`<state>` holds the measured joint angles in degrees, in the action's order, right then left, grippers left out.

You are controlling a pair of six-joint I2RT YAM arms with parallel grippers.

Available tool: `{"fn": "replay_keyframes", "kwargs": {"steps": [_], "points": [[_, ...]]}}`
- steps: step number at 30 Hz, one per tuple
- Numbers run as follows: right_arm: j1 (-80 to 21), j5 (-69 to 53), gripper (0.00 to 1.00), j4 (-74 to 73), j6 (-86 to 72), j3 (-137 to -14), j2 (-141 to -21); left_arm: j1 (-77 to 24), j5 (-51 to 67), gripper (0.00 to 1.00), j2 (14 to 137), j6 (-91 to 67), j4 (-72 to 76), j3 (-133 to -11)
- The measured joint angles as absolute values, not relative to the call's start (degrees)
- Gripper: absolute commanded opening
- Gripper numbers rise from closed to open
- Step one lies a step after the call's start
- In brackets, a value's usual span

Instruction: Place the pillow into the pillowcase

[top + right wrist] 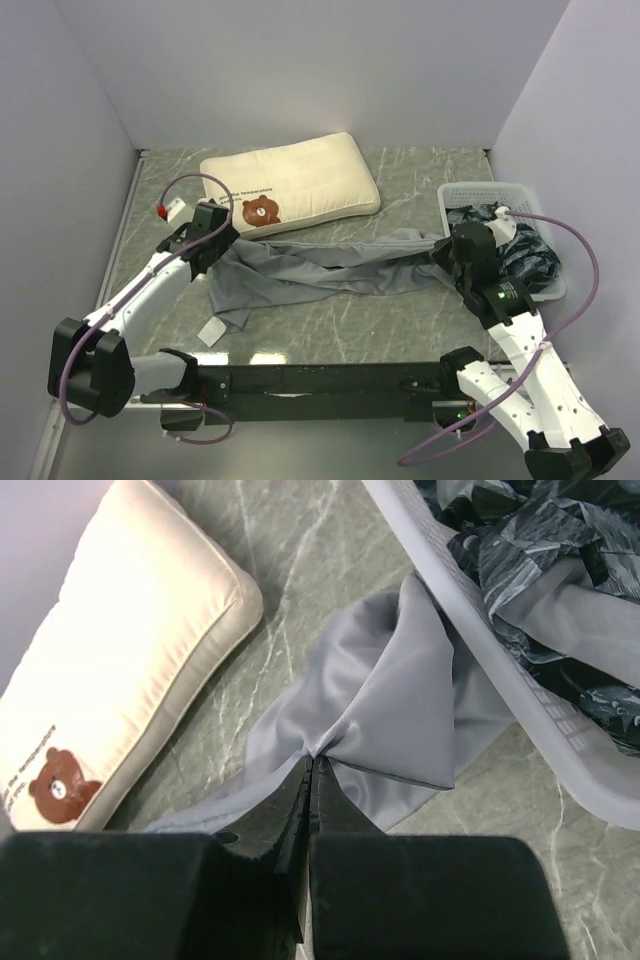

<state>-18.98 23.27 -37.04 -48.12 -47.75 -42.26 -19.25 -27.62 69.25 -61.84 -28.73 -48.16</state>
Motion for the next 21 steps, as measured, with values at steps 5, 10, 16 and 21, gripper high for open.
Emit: {"fn": "replay_keyframes", "kwargs": {"steps": [5,10,16,21], "points": [[-18.70,22.00,0.00,-38.17,-46.68,-49.65,-42.13,-17.30,-27.81,0.78,73.36,-61.73,-30.09,-51.86],[-18.70,20.88,0.00,-38.57,-45.91,-49.93,-42.13,-15.73,-28.12,0.75,75.75,-61.49,-31.22,-56.88],[-18.59,19.99,0.00,-38.59,-45.32,-49.93,-42.26,-15.11,-26.57,0.67,79.88,-62.96,-33.47,-64.38],[-18.50,19.64,0.00,-38.57,-45.23,-49.93,-42.44,-15.14,-23.59,0.65,81.49,-66.72,-33.45,-62.19]]}}
